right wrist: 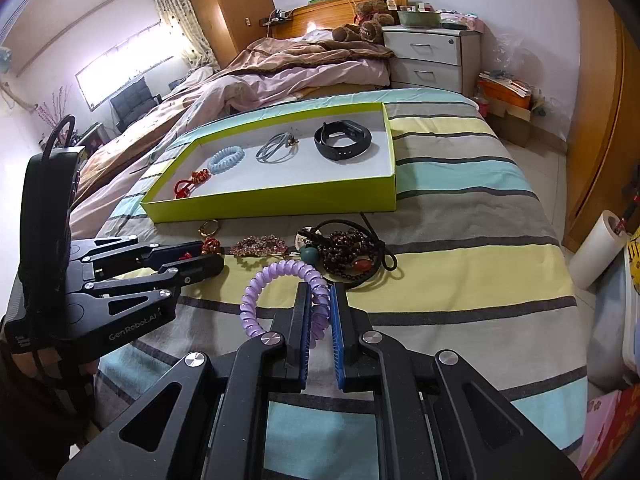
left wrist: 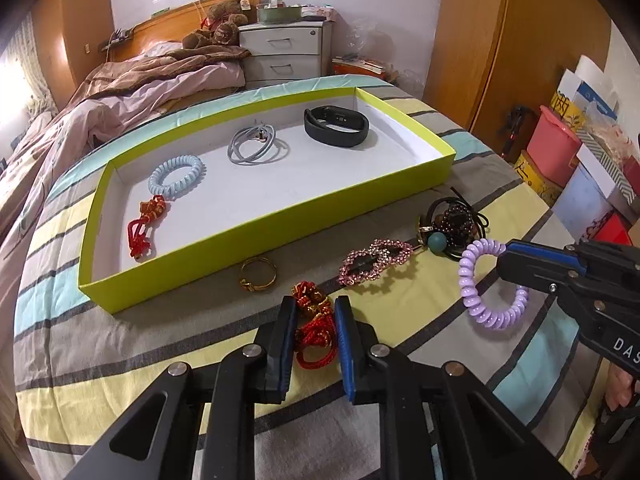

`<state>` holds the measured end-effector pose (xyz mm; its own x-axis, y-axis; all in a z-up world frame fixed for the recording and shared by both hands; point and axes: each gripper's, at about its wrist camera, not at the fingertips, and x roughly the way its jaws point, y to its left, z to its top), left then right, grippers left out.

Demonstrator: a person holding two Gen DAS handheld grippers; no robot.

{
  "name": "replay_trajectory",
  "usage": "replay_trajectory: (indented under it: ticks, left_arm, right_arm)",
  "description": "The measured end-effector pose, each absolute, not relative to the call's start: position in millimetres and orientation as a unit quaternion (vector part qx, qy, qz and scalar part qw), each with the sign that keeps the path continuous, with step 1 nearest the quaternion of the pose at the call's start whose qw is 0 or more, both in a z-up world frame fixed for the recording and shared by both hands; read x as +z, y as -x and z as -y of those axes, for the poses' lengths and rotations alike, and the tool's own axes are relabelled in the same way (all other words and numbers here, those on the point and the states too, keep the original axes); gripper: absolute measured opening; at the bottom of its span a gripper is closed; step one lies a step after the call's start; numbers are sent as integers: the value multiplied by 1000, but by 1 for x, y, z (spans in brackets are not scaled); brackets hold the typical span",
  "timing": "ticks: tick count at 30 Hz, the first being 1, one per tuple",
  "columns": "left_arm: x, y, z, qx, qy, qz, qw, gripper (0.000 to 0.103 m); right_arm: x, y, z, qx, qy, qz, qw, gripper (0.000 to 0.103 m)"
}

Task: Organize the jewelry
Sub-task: 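Grasp the red knotted ornament with the left tool while the right tool lifts the lavender hair tie, then carry the red ornament and lavender hair tie into the box and open both tools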

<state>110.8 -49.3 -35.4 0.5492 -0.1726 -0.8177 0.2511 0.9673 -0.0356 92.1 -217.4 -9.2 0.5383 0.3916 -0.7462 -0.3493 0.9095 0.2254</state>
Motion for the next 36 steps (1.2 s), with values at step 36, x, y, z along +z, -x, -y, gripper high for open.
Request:
replay_trajectory:
  ticks: [36]
  left_arm:
    - [20, -171, 7, -89, 21, -417, 904, 18]
  right_arm:
    - [28, -178, 199, 186, -1, -408, 894, 10]
